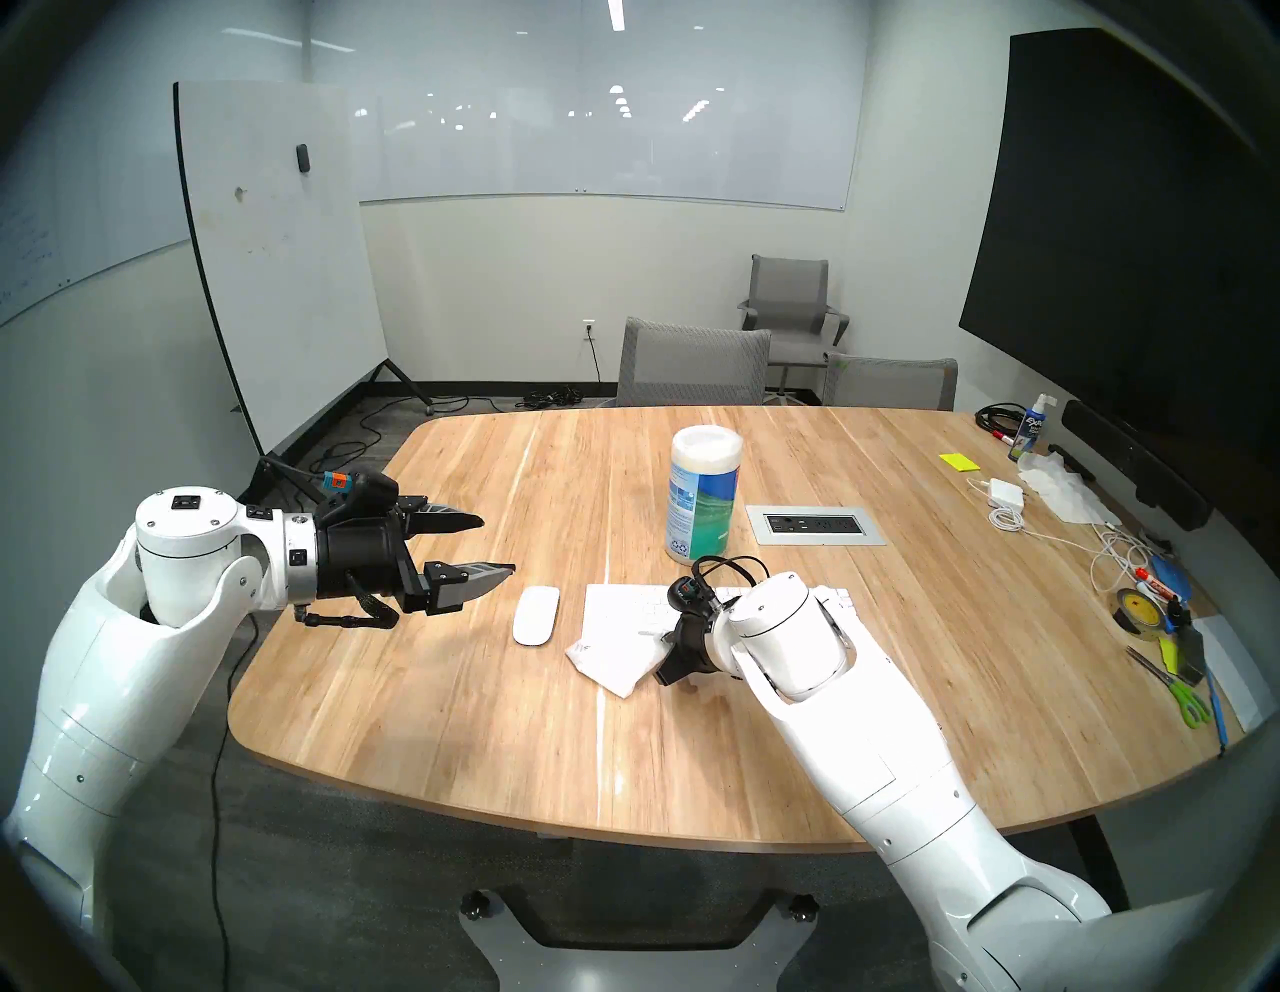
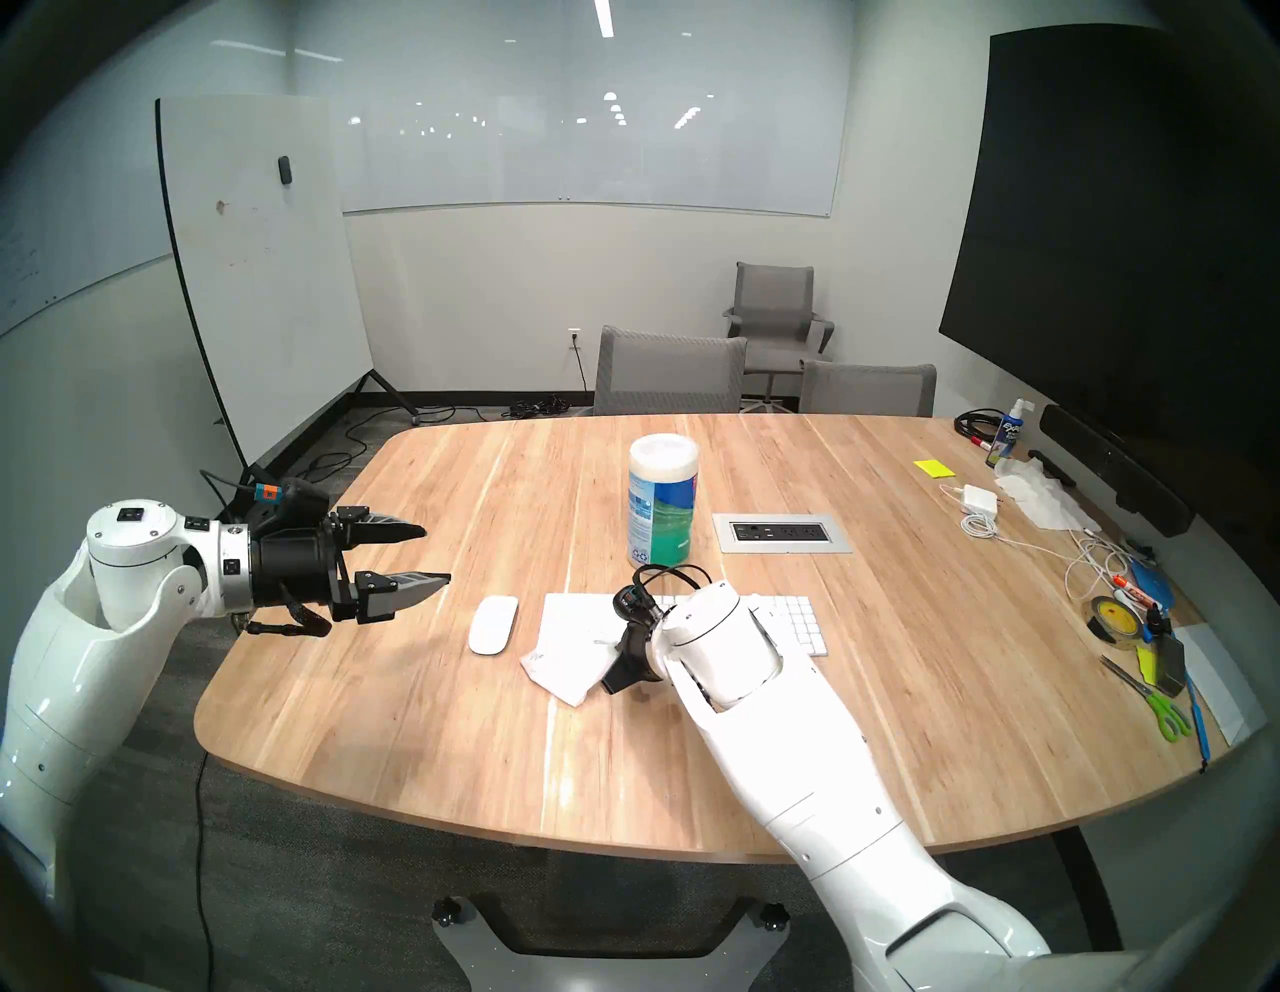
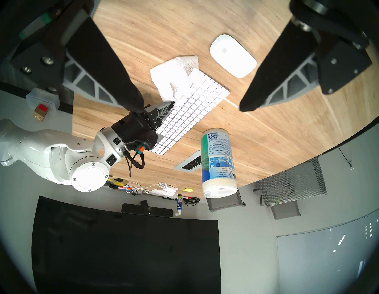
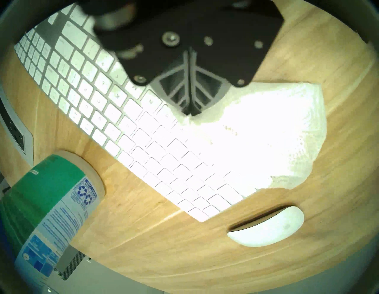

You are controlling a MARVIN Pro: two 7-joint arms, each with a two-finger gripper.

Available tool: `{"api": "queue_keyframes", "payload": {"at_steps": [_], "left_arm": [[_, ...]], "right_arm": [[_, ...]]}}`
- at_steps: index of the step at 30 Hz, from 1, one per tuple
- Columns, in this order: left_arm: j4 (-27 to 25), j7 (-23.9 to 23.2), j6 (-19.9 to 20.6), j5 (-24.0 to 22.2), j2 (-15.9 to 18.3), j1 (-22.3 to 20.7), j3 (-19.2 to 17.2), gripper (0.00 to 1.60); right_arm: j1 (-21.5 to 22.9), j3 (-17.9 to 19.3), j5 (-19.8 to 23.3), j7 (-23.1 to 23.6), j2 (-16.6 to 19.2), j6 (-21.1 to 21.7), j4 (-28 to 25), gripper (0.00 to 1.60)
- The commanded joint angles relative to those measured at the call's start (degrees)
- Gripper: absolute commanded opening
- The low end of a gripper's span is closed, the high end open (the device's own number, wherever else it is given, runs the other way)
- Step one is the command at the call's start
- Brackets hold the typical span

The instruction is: Wipe the keyboards and mice with a disinfecting wipe, then set the wipe down

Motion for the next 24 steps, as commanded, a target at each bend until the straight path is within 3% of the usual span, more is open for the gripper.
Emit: {"api": "queue_keyframes", "payload": {"at_steps": [1, 16, 24], "left_arm": [[-0.41, -0.11, -0.07, -0.18, 0.13, -0.14, -0.46, 1.60], [-0.40, -0.11, -0.07, -0.17, 0.13, -0.15, -0.44, 1.60], [-0.38, -0.11, -0.07, -0.17, 0.13, -0.17, -0.42, 1.60]], "right_arm": [[0.92, 0.24, 1.17, 0.09, -2.57, 0.06, -1.77, 0.00], [1.28, -3.34, 0.38, -2.80, -6.67, 1.70, -1.09, 0.00], [2.21, -6.26, -0.77, -5.72, -10.71, 3.29, 1.20, 0.00]]}}
